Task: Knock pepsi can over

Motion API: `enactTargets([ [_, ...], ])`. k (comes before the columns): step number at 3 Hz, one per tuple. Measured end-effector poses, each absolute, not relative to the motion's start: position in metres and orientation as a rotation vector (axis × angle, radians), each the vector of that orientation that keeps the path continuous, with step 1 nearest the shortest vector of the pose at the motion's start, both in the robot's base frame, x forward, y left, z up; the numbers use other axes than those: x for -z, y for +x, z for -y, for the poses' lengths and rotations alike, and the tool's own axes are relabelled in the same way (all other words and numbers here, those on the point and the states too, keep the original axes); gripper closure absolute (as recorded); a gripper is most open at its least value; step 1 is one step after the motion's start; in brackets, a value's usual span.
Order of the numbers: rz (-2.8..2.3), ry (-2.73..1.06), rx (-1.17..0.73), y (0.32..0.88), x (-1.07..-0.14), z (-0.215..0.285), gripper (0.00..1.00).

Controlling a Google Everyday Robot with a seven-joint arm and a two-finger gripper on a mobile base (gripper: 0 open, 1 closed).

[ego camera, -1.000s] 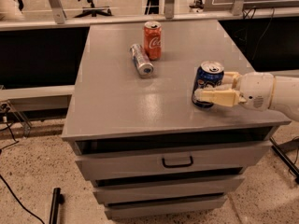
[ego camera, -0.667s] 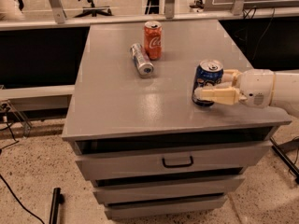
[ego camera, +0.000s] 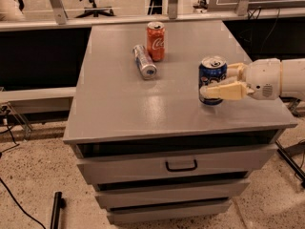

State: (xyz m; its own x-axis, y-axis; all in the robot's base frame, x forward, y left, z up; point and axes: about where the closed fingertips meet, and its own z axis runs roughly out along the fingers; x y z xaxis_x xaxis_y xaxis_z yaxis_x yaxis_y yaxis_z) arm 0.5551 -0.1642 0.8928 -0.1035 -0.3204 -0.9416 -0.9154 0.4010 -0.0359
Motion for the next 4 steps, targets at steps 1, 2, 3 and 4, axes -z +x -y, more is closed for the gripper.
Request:
enactTargets([
  [1, -1.686, -1.16, -0.697, 0.558, -0.898, 0.169, 0.5],
  [2, -1.743, -1.274, -0.619, 0.564, -0.903, 0.173, 0.55],
  [3, -1.777, -1.349, -0.563, 0.568, -0.904, 0.173, 0.59],
  [4, -1.826, -1.44, -0.475, 0.57, -0.9, 0.168, 0.59],
])
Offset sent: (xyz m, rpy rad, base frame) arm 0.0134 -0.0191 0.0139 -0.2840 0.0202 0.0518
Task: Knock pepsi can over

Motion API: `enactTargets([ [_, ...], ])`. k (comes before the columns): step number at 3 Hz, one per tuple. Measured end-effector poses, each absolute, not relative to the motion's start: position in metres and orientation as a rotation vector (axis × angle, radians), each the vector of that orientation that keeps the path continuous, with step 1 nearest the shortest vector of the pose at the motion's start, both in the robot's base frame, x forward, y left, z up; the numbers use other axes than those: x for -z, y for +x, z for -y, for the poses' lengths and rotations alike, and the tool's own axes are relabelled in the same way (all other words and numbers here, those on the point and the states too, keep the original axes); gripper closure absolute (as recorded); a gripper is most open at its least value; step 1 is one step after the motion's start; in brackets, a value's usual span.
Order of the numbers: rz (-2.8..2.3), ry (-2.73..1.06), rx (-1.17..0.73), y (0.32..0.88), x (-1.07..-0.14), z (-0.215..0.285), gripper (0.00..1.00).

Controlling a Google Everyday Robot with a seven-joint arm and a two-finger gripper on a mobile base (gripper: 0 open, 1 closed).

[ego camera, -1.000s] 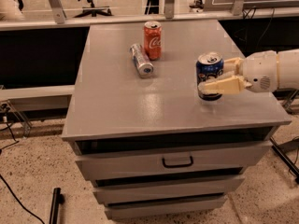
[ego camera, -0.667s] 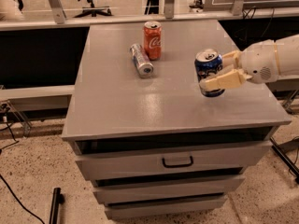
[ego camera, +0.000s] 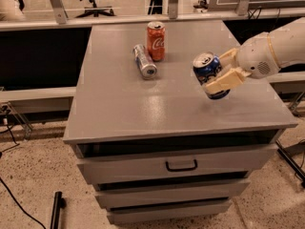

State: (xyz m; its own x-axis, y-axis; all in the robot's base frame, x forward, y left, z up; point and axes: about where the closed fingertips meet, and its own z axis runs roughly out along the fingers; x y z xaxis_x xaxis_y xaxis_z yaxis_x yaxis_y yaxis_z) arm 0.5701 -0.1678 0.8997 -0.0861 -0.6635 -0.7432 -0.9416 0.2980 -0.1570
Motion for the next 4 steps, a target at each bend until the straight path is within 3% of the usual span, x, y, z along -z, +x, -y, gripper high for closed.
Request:
enactTargets([
  [3, -1.898, -1.697, -0.218, 0.567, -0.88, 0.147, 0.53],
  [4, -1.889, -1.768, -0.171, 0.565, -0.88, 0.14, 0.4],
])
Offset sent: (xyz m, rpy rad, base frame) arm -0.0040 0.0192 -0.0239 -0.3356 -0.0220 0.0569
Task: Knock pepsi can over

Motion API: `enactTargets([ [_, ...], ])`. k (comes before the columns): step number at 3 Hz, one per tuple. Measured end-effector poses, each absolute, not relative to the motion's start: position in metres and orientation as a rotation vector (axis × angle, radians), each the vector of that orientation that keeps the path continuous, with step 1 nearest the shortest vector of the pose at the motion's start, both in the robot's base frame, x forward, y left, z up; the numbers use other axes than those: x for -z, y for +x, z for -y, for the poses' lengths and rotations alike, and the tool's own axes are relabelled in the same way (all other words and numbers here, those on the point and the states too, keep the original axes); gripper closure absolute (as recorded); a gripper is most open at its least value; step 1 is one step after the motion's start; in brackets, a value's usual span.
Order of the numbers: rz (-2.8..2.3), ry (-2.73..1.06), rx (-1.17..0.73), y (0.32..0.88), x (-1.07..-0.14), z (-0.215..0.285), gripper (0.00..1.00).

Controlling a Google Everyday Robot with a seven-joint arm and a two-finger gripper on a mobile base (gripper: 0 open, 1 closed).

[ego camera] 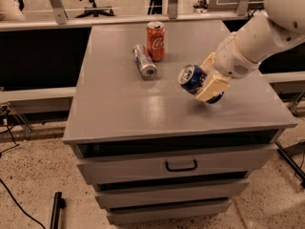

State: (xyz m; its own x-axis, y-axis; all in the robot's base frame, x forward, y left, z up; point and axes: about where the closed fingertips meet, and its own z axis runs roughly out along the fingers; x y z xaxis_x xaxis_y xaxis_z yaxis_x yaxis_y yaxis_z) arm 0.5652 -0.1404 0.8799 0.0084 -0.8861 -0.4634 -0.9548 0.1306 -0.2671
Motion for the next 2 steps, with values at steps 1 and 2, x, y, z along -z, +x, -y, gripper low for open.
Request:
enactTargets([
  [1, -1.864, -1.871, -0.151, 0.562, -0.876, 0.13, 0.09],
  [2, -1.86, -2.021, -0.187, 0.556, -0.859, 0.106, 0.0],
])
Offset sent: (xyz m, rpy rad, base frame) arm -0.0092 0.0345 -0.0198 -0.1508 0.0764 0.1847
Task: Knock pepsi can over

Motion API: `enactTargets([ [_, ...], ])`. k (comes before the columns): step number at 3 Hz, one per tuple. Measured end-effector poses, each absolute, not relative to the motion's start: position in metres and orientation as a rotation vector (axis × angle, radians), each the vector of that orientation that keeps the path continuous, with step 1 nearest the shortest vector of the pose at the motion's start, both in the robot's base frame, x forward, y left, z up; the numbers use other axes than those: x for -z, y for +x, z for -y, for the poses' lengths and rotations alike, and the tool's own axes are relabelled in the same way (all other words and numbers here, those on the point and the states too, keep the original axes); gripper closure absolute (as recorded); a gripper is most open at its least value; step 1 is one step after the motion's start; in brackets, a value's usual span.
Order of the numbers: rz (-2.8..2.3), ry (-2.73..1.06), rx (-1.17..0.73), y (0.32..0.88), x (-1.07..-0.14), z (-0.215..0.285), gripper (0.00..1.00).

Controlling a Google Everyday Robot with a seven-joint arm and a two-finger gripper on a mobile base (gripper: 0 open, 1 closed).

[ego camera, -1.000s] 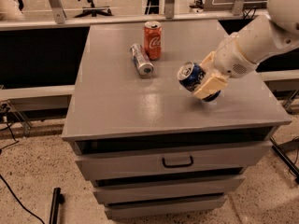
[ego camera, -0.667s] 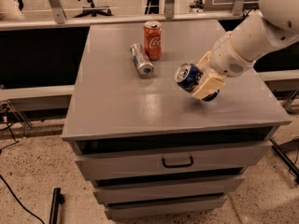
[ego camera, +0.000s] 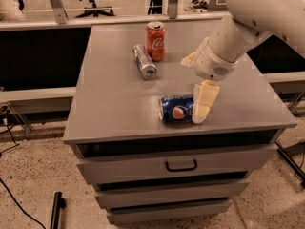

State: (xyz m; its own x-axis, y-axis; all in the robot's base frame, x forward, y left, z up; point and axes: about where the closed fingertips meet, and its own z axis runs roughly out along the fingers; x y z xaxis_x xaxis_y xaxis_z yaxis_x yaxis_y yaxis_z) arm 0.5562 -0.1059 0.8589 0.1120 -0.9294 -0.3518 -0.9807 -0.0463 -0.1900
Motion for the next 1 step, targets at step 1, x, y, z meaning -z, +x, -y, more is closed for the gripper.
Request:
enactTargets([
  [1, -1.86, -2.021, -0.187, 0.5562, -0.8589, 0.1059, 0.0],
])
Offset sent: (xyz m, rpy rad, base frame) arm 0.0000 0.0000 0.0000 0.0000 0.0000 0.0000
